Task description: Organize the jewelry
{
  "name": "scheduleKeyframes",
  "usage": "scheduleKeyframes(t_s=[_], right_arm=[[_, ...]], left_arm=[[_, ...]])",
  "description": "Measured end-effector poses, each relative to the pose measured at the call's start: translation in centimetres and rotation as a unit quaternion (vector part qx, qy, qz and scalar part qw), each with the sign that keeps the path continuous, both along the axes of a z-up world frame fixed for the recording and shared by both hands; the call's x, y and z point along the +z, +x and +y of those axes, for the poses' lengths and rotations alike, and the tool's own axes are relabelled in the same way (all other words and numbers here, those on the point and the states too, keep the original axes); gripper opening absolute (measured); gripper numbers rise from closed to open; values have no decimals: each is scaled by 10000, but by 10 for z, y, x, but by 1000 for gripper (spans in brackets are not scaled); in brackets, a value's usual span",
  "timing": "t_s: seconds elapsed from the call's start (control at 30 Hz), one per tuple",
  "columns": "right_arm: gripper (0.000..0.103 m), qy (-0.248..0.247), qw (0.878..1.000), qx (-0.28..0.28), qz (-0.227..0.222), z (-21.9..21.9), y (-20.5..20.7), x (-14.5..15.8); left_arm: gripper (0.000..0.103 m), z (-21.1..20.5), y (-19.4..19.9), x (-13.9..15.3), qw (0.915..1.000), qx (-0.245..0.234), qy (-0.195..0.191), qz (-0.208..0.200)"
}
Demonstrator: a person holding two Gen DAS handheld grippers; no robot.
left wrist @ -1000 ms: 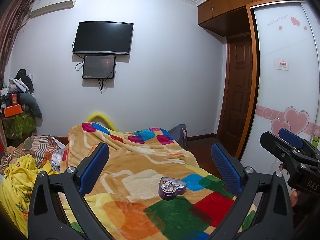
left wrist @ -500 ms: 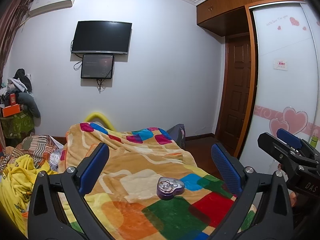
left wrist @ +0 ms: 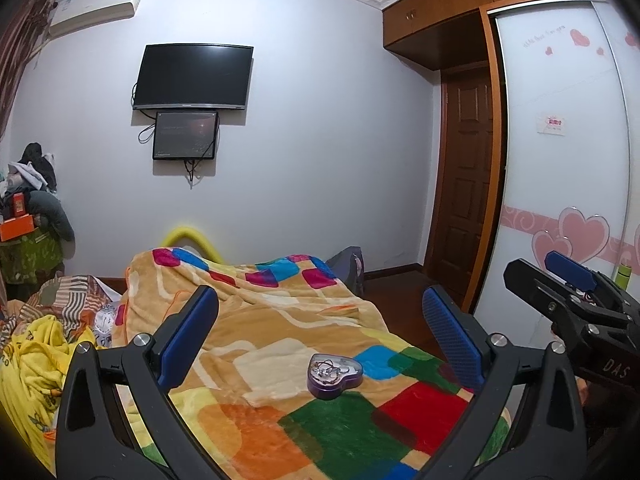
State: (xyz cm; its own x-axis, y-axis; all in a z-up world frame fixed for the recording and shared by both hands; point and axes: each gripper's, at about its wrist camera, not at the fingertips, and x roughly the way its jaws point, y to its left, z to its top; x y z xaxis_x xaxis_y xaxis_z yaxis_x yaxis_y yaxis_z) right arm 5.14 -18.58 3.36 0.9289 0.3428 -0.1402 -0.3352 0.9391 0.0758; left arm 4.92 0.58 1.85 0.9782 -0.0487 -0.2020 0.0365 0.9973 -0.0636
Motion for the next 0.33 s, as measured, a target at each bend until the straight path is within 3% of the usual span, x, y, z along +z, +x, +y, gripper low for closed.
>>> scheduleKeyframes(t_s=[0.33], right_arm=[[97,22,9999,-36,92,0,6,-3]], left_arm=[[103,-1,6,-3,10000,-35,-27,55]])
